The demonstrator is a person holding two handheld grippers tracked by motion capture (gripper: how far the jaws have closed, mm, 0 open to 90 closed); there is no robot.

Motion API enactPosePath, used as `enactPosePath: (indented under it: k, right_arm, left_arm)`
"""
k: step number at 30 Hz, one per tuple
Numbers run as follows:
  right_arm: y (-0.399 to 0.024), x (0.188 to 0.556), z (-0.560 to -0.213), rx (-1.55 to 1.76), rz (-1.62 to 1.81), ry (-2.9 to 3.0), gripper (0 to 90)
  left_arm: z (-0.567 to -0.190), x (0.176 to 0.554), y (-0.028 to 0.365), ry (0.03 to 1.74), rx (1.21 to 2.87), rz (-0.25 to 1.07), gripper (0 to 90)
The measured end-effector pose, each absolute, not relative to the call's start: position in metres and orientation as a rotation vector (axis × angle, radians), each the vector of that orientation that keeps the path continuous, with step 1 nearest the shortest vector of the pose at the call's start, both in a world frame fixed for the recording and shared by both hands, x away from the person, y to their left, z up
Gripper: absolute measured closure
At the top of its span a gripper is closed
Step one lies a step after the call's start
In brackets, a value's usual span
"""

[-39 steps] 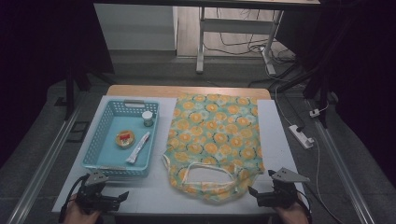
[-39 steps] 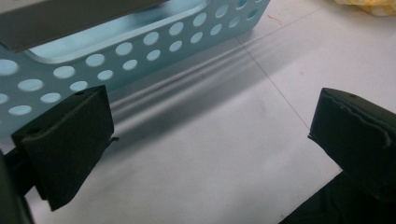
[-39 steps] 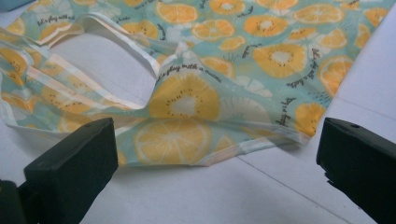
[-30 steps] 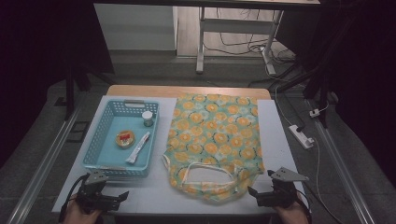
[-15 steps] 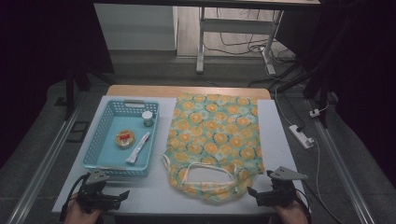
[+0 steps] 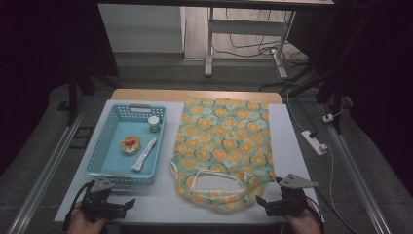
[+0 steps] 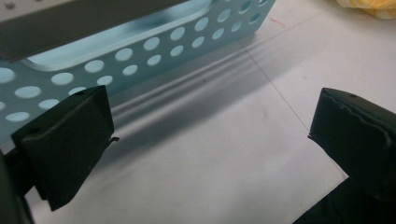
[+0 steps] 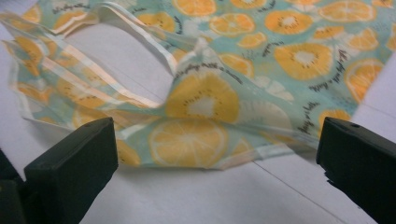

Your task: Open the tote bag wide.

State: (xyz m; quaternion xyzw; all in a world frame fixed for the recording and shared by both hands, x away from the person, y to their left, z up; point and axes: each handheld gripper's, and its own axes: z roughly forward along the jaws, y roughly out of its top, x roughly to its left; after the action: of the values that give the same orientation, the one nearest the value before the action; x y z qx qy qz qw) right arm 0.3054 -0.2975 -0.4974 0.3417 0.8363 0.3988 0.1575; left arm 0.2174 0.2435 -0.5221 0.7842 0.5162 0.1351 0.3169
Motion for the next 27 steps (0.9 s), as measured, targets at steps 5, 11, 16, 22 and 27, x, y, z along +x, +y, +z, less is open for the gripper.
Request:
enactPosePath:
  k: [5,11,16,22,27]
  right_arm:
    - [-0.294,0.307,-0.496,0.936,1.164,2.409,0.0]
    - [-0.289,0.308,-0.495,0.895,1.193,2.434,0.0]
    - [-0.282,0.308,-0.493,0.864,1.203,2.454,0.0]
    - [-0.275,0.311,-0.493,0.882,1.211,2.467,0.0]
    - [-0.27,0.313,-0.493,0.888,1.205,2.473,0.0]
  left_arm:
    - [-0.522,0.217,0.243,1.356,2.067,0.358,0.0]
    - [-0.522,0.216,0.246,1.361,2.04,0.353,0.0]
    - [-0.522,0.216,0.246,1.361,2.04,0.349,0.0]
    - [-0.522,0.216,0.244,1.354,2.058,0.358,0.0]
    - [-0.522,0.216,0.244,1.355,2.055,0.36,0.0]
